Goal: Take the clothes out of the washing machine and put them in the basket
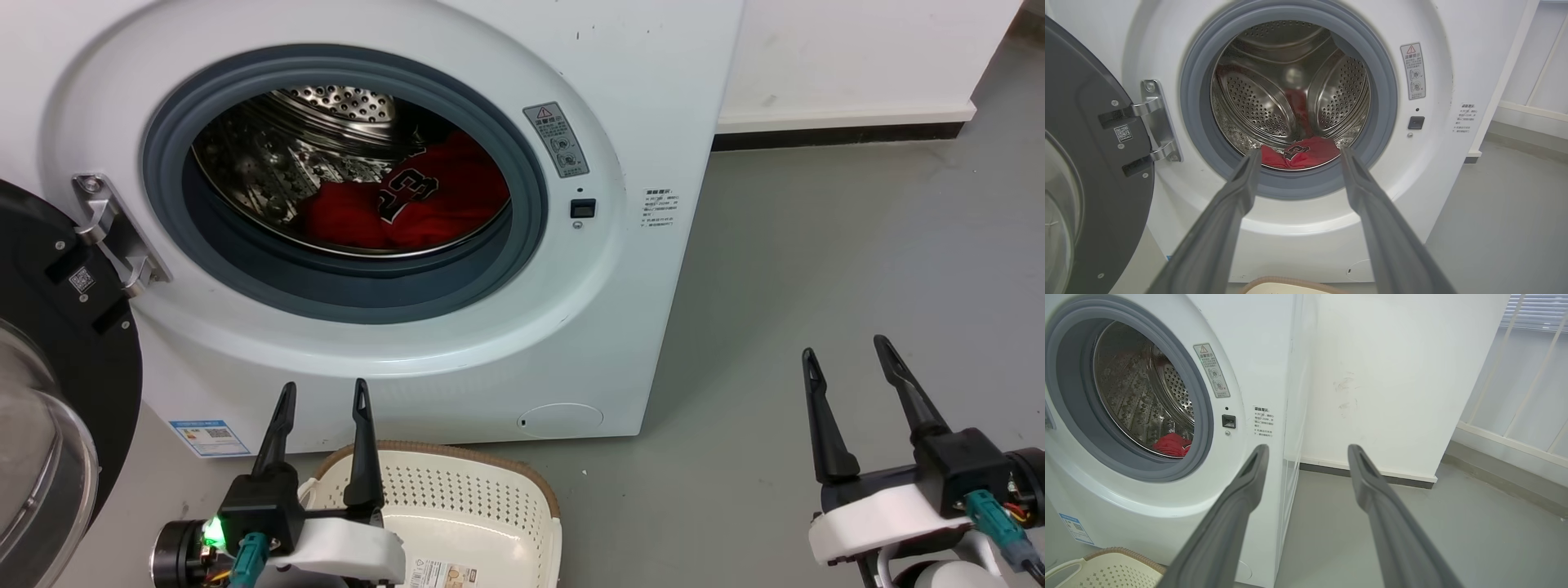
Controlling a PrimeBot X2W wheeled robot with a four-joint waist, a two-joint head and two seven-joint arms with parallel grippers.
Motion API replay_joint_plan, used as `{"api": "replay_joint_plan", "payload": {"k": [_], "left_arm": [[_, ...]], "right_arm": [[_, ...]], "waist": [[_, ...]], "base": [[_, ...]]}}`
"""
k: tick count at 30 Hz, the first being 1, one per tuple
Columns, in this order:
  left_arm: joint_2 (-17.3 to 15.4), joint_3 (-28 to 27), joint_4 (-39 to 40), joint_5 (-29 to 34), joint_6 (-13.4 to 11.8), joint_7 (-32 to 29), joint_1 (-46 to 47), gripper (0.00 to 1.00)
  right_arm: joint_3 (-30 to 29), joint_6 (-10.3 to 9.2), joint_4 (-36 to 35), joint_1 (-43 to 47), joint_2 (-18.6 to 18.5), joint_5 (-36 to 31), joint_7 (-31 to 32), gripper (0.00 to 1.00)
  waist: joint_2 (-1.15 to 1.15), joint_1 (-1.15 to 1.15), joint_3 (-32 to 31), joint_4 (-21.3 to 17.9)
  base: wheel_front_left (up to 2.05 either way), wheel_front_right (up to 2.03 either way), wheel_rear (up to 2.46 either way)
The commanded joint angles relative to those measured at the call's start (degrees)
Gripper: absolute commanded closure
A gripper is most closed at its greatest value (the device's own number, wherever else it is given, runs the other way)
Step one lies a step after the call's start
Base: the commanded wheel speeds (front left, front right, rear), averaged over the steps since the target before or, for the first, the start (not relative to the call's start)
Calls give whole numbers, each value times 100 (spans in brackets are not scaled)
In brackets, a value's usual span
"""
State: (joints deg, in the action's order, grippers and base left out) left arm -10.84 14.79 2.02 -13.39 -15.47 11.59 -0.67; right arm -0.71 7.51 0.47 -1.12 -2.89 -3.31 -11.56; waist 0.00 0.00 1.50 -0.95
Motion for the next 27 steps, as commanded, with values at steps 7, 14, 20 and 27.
{"api": "replay_joint_plan", "payload": {"k": [7, 14, 20, 27], "left_arm": [[-23, 53, 79, 160, 84, 138, -17, 0], [262, -339, 188, 214, 490, 217, -143, 0], [472, -596, 118, 458, 1064, 284, -244, 0], [610, -757, -39, 791, 1430, 337, -284, 0]], "right_arm": [[-8, -3, 76, 66, 3, -139, -137, 0], [10, -3, 127, 99, 3, -195, -220, 0], [-122, -4, 225, 107, 4, -182, -283, 0], [-125, -4, 264, 117, 5, -234, -342, 0]], "waist": [[0, 0, -4, -8], [0, 0, 9, -9], [0, 0, 20, -9], [0, 0, 13, -31]], "base": [[0, 0, 0], [0, 0, 0], [0, 0, 0], [0, 0, 0]]}}
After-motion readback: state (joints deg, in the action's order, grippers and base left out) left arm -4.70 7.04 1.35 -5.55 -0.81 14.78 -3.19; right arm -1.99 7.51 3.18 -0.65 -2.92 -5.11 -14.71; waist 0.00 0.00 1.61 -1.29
